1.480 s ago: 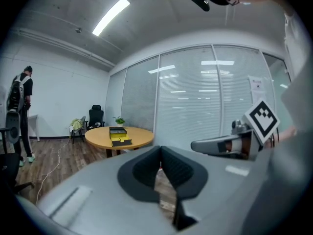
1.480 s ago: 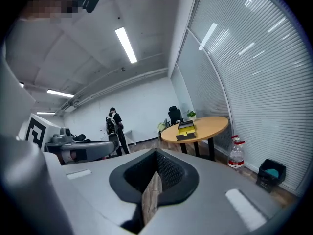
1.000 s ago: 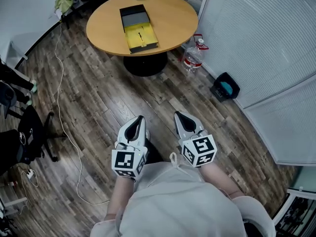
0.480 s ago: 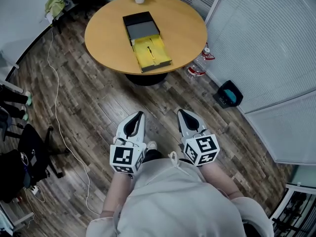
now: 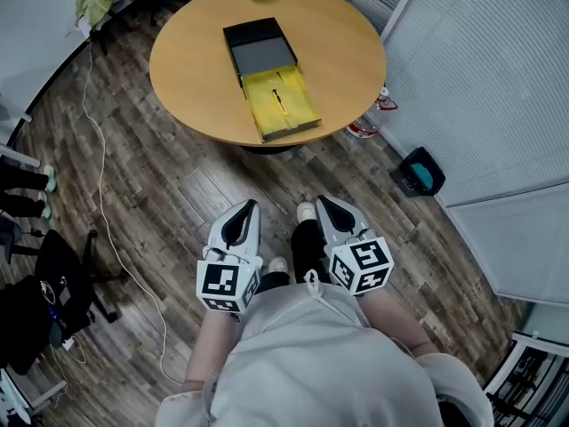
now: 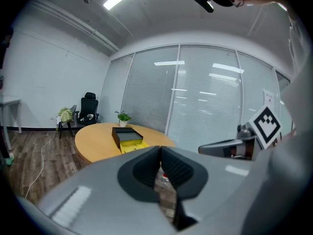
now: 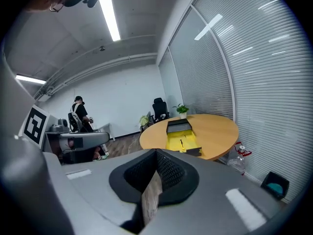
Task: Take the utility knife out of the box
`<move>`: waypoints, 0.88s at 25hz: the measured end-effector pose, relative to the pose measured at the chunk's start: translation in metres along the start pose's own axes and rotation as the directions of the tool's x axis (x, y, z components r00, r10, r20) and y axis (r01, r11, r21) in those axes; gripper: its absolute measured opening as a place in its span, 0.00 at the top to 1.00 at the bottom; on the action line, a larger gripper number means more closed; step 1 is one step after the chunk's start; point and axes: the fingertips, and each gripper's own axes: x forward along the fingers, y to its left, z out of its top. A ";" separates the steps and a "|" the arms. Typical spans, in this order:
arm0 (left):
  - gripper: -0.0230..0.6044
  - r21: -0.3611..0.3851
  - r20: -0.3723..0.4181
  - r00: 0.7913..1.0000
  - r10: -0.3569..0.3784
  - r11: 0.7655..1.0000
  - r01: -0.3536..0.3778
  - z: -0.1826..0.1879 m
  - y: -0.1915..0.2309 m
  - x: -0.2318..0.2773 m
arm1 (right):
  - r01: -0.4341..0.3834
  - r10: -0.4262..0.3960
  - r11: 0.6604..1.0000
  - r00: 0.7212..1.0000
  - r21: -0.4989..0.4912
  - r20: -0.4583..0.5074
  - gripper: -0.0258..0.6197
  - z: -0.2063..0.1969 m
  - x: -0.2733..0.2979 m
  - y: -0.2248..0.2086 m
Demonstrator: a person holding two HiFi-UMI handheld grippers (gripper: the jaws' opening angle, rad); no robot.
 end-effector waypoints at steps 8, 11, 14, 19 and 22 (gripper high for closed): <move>0.95 -0.018 -0.004 0.998 0.064 0.998 -0.064 0.028 0.026 0.094 | -0.064 0.064 0.997 0.998 0.033 0.007 0.96 0.045 0.084 -0.066; 0.95 -0.017 0.005 0.995 0.098 0.995 -0.097 0.045 0.040 0.138 | -0.105 0.106 0.994 0.994 0.036 -0.003 0.96 0.068 0.121 -0.093; 0.95 -0.015 0.002 0.991 0.130 0.991 -0.130 0.056 0.048 0.177 | -0.139 0.140 0.990 0.990 0.021 -0.024 0.96 0.089 0.155 -0.121; 0.95 -0.021 -0.017 0.978 0.206 0.978 -0.206 0.066 0.065 0.231 | -0.207 0.206 0.978 0.974 0.002 -0.094 0.96 0.106 0.206 -0.159; 0.95 -0.029 -0.034 0.970 0.241 0.970 -0.242 0.059 0.072 0.252 | -0.245 0.241 0.970 0.959 -0.009 -0.152 0.96 0.100 0.228 -0.172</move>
